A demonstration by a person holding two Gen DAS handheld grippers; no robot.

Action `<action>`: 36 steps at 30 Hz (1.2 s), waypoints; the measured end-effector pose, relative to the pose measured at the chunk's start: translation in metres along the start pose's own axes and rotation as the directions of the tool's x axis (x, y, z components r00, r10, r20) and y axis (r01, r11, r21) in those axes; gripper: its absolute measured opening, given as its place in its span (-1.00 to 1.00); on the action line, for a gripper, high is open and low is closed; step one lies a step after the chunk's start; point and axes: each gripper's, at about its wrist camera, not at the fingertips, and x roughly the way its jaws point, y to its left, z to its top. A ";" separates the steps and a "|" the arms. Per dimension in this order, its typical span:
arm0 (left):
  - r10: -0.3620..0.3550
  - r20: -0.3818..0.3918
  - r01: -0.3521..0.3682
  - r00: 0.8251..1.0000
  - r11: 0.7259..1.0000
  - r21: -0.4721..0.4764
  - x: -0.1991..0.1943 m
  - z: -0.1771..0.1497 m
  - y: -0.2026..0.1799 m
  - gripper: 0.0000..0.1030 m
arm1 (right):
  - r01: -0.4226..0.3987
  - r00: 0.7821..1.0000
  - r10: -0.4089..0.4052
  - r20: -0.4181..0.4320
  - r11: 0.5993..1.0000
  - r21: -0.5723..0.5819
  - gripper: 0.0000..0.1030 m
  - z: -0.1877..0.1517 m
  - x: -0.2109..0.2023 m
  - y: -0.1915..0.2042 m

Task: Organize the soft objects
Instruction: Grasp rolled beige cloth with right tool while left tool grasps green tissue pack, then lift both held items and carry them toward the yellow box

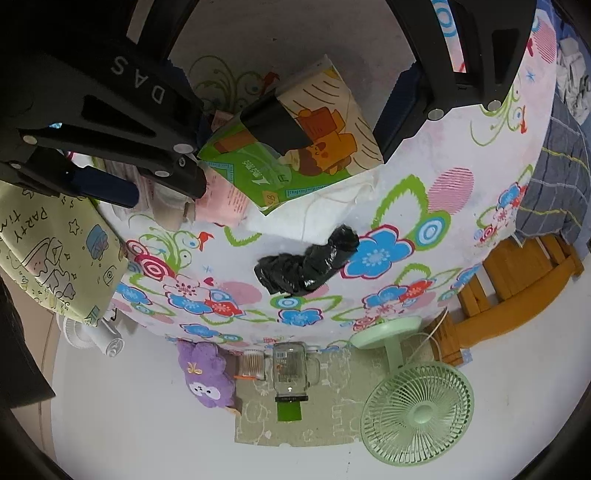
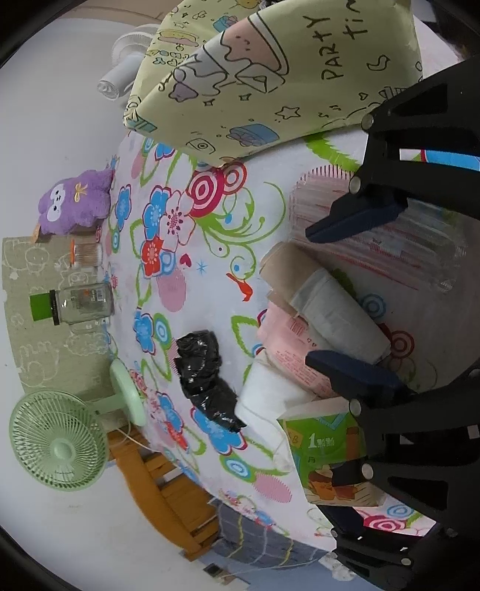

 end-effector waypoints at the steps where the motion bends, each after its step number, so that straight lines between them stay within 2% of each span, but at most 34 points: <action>1: -0.001 -0.002 0.001 1.000 1.000 0.002 0.001 0.000 -0.001 0.71 | 0.003 1.000 -0.003 -0.001 1.000 -0.008 0.09 0.000 0.001 0.001; 2: -0.002 -0.005 0.002 1.000 1.000 0.005 0.002 0.000 -0.002 0.71 | 0.014 1.000 -0.014 0.001 1.000 -0.020 0.04 -0.001 0.001 0.003; 3: 0.005 -0.014 -0.005 1.000 1.000 0.014 0.004 -0.001 -0.003 0.71 | 0.009 1.000 -0.009 0.000 1.000 -0.028 -0.15 -0.001 0.002 0.004; 5: 0.013 -0.008 -0.013 1.000 1.000 0.019 0.004 -0.002 -0.004 0.71 | -0.015 0.999 0.015 -0.032 1.000 -0.019 -0.18 -0.001 0.009 0.004; 15: -0.023 -0.002 0.023 1.000 1.000 0.018 0.000 0.001 -0.008 0.70 | -0.028 1.000 0.028 -0.004 0.999 -0.039 -0.58 0.001 0.002 0.006; 20: -0.029 0.014 0.029 0.999 1.000 0.011 -0.007 0.002 -0.008 0.70 | -0.036 0.999 0.037 0.022 0.998 -0.045 -0.66 0.001 -0.006 0.007; 36: -0.026 0.092 0.024 0.995 0.999 0.027 -0.040 0.016 -0.012 0.70 | -0.023 0.994 0.032 0.106 0.996 -0.086 -0.67 0.011 -0.043 0.009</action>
